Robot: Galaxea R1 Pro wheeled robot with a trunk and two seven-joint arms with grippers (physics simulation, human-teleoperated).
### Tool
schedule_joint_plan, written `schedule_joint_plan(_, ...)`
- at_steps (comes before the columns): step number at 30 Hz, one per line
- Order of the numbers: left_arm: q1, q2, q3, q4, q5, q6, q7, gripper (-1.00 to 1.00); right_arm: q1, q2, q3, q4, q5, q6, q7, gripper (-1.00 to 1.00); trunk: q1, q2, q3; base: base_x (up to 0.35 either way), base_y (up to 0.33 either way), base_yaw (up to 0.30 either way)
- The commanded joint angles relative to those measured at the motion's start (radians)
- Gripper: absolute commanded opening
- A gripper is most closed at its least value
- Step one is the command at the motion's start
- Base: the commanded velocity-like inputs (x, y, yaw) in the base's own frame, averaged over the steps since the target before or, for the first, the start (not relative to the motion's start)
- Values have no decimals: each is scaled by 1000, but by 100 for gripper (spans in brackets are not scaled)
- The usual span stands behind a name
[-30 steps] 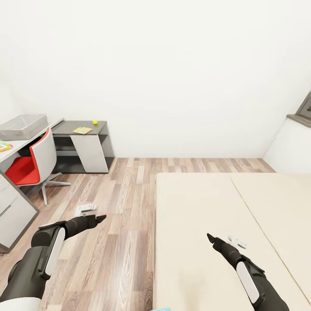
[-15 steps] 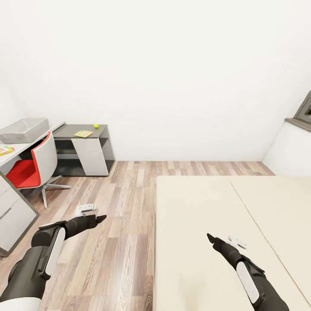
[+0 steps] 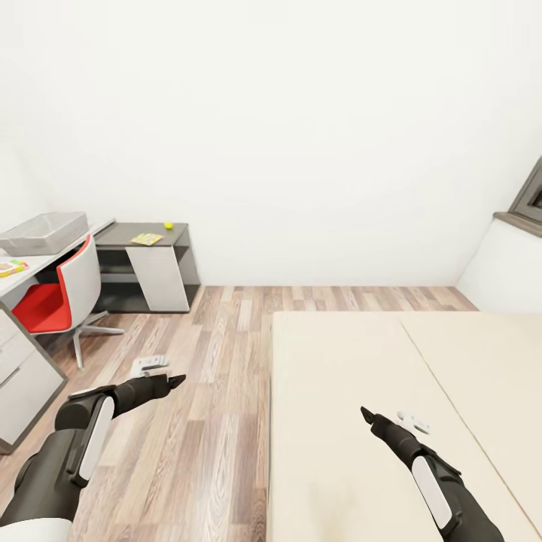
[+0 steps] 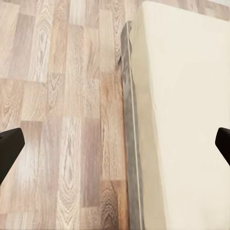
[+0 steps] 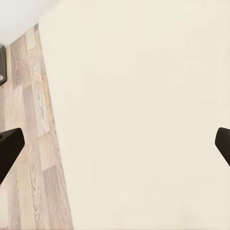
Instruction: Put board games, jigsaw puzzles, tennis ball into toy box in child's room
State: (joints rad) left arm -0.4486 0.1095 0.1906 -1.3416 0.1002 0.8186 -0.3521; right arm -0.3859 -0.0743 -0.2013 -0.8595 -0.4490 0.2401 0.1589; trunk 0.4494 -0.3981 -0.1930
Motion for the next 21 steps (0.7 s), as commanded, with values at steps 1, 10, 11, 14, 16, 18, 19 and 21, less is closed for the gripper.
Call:
schedule_joint_plan(1, -1, 0, 1, -1, 10, 8, 2, 100, -1, 0, -3, -1, -7, 7, 4, 100, 1, -2, 0, 0, 0, 0)
schedule_joint_plan(10, -1, -1, 1, -1, 10, 8, 2, 100, -1, 0, -3, -3, -8, 6, 10, 100, 1, -2, 11, 0, 0, 15)
schedule_joint_plan(11, -1, -2, 1, -1, 10, 8, 2, 100, -1, 0, -3, -3, -8, 6, 11, 100, 1, -2, 12, 0, 0, 10)
schedule_joint_plan(14, -1, -2, 0, -1, 10, 8, 2, 100, -1, 0, -3, -4, -8, 6, 13, 100, 1, -2, 12, 0, 0, 5)
schedule_joint_plan(16, -1, -1, 1, -1, 10, 9, 2, 100, -1, 1, -3, -3, -8, 6, 12, 100, 1, -2, 12, 0, 0, 2)
schedule_joint_plan(18, -1, -1, 1, -1, 10, 9, 2, 100, -1, 1, -3, -4, -8, 5, 11, 100, 1, -2, 12, 0, 0, 1)
schedule_joint_plan(19, -1, -2, 0, -1, 10, 9, 2, 100, -1, 1, -3, -4, -8, 5, 10, 100, 1, -2, 12, 0, 0, 0)
schedule_joint_plan(21, -1, -2, 0, -1, 10, 9, 2, 100, -1, 1, -3, -4, -8, 7, 8, 100, 1, -2, 13, 0, 0, 0)
